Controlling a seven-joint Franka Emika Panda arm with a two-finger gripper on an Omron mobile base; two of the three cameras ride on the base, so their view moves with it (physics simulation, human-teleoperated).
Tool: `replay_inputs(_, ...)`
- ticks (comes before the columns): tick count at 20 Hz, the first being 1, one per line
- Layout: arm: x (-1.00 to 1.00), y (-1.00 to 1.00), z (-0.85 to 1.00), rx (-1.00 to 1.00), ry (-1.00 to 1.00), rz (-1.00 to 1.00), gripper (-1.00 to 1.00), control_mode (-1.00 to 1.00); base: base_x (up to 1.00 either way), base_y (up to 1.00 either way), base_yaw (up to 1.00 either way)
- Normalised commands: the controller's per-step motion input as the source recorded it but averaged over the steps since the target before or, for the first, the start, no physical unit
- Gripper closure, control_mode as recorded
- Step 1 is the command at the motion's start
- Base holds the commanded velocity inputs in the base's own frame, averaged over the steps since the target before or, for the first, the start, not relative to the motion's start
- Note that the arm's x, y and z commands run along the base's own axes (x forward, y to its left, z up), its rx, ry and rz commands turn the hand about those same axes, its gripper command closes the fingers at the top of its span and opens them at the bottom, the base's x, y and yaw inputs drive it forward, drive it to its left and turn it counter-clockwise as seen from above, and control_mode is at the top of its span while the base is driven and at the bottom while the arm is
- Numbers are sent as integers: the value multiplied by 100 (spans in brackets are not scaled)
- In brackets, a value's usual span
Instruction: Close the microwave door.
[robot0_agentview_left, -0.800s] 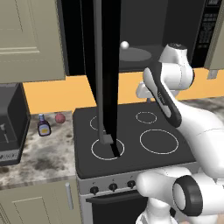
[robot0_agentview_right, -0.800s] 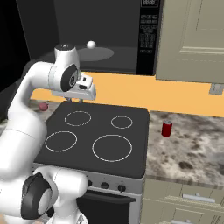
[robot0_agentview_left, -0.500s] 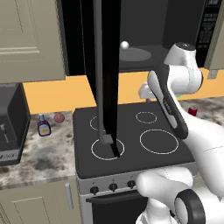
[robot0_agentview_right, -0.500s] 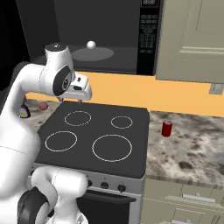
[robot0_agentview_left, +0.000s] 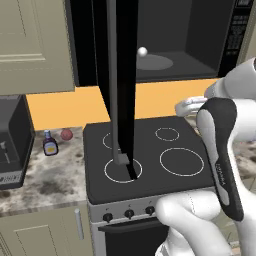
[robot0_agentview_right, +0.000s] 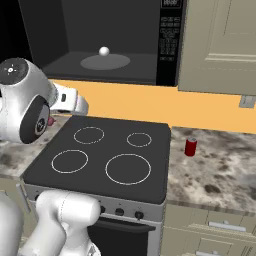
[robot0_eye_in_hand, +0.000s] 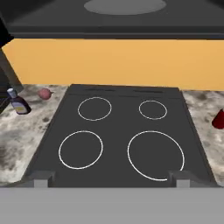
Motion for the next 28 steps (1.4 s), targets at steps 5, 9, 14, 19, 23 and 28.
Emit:
replay_inputs(5, -100, 0, 67, -2, -33, 0, -100, -100, 0, 0, 0)
replay_inputs(9, -100, 19, 40, -12, -35, 0, -100, -100, 0, 0, 0)
replay_inputs(14, -100, 54, 30, -19, -41, -6, -100, -100, 0, 0, 0)
replay_inputs(19, -100, 49, 43, -22, -38, -13, -100, -100, 0, 0, 0)
replay_inputs(23, -93, 59, 39, -25, -28, -14, -100, -100, 0, 0, 0)
replay_inputs(28, -60, 67, 17, -19, -18, -21, -100, -100, 0, 0, 0)
